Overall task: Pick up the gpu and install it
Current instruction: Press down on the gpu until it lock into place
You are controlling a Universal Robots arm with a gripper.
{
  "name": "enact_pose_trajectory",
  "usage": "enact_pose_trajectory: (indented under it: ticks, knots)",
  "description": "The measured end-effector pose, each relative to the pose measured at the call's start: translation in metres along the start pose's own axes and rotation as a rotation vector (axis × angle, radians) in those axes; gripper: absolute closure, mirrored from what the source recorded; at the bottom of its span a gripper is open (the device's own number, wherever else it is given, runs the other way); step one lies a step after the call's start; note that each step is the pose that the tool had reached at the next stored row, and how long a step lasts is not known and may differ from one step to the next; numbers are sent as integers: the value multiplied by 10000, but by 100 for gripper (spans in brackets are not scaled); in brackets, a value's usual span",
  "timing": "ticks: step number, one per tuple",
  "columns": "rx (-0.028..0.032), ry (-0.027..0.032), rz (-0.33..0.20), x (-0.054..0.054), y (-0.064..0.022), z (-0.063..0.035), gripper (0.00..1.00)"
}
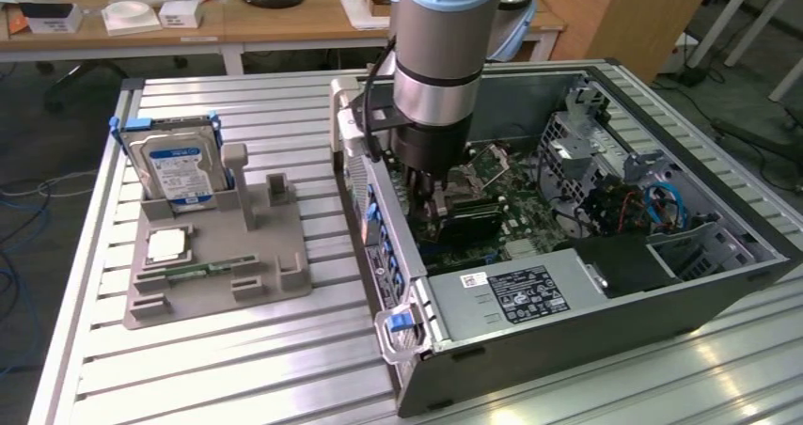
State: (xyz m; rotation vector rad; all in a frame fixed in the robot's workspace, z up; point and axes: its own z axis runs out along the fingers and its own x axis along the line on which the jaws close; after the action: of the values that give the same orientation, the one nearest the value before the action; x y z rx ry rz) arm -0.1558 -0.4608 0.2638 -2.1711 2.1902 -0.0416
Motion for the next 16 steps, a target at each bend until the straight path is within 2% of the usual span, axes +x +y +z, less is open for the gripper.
enact_pose_trajectory:
  ticks: [4,5,9,16]
  knots:
    - [6,-9,1,-1,3,6,90]
    - [17,-29,2,-4,1,-11,90]
    - [0,-10,1,-5,-5,-158,90]
    - [-169,-7,5,-12,-18,-376,90]
